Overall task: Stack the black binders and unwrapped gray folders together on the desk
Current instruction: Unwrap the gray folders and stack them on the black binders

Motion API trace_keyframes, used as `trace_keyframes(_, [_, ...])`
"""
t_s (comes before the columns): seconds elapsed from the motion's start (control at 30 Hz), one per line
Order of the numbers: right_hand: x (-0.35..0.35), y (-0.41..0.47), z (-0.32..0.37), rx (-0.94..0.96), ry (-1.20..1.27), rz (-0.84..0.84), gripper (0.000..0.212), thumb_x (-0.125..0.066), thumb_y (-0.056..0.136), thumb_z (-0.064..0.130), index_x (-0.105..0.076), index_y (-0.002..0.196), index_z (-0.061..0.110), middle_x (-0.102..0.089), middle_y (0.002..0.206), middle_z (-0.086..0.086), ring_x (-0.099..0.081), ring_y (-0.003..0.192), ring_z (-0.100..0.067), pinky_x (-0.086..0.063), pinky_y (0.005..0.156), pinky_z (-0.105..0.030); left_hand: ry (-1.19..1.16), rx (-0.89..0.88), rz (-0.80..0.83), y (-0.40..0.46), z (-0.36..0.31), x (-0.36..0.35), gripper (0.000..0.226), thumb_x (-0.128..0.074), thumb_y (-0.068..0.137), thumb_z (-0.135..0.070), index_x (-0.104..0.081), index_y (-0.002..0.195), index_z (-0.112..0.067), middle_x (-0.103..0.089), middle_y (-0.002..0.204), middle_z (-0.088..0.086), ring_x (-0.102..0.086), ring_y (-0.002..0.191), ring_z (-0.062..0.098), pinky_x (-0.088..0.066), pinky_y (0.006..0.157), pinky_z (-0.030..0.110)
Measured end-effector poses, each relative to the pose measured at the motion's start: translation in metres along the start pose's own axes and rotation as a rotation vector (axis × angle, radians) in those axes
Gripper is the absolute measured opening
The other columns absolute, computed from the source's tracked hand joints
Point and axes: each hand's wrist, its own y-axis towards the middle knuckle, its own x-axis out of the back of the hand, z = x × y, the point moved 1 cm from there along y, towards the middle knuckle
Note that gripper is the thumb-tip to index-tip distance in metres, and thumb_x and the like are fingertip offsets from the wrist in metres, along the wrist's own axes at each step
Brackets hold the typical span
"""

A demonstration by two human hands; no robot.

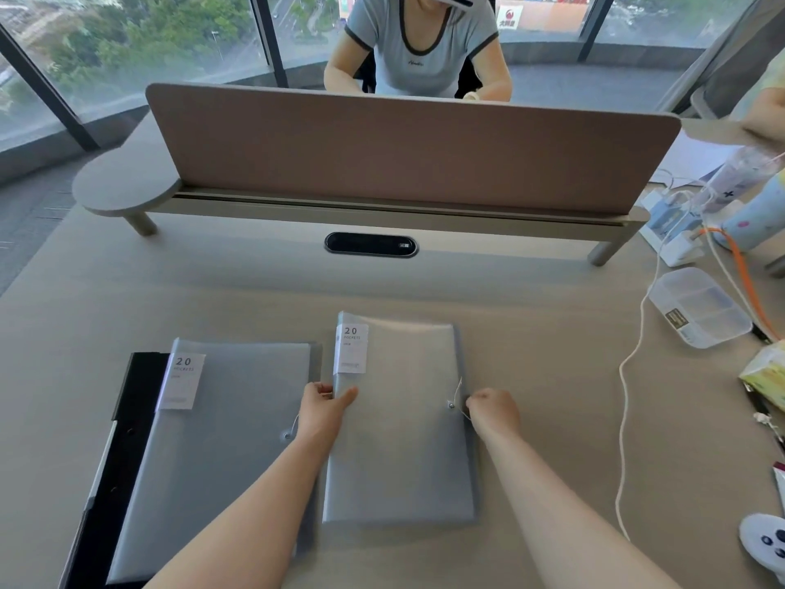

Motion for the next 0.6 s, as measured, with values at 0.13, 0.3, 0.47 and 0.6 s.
trace_keyframes(0.13, [-0.005,-0.009,0.002,0.003,0.116,-0.013,0.019,-0.055,0.081,0.011,-0.059,0.063,0.014,-0.055,0.06,-0.007,-0.052,0.064,-0.03,-0.033,0.056,-0.032,-0.145,-0.043,0.027,-0.006,-0.007,0.01,0.02,-0.073,0.09,-0.017,-0.056,0.1,-0.018,-0.068,0.099,0.009,-0.068,0.082,0.027,-0.059,0.084,0.049])
trace_keyframes(0.3, [-0.019,-0.015,0.015,0.072,0.217,0.012,0.016,-0.057,0.089,0.021,-0.066,0.082,0.011,-0.065,0.076,-0.011,-0.067,0.079,-0.032,-0.039,0.063,-0.032,-0.183,-0.072,0.032,-0.012,-0.018,0.033,0.026,-0.078,0.083,-0.024,-0.061,0.101,-0.018,-0.074,0.103,0.018,-0.07,0.077,0.031,-0.059,0.078,0.055])
trace_keyframes(0.47, [-0.035,-0.027,0.04,0.164,0.228,0.1,0.028,-0.057,0.09,0.024,-0.061,0.071,0.003,-0.056,0.065,-0.012,-0.052,0.065,-0.025,-0.031,0.056,-0.034,-0.215,-0.089,-0.056,-0.018,-0.023,0.07,0.022,-0.076,0.086,-0.023,-0.062,0.103,-0.019,-0.075,0.098,0.018,-0.071,0.072,0.03,-0.061,0.075,0.057])
trace_keyframes(0.6, [-0.056,-0.035,0.062,0.201,0.234,0.158,0.021,-0.061,0.087,0.021,-0.067,0.076,0.004,-0.061,0.063,-0.008,-0.06,0.064,-0.027,-0.049,0.062,-0.035,-0.209,-0.124,-0.128,-0.021,-0.021,0.108,0.023,-0.077,0.086,-0.023,-0.062,0.102,-0.02,-0.075,0.099,0.017,-0.073,0.078,0.031,-0.063,0.074,0.052])
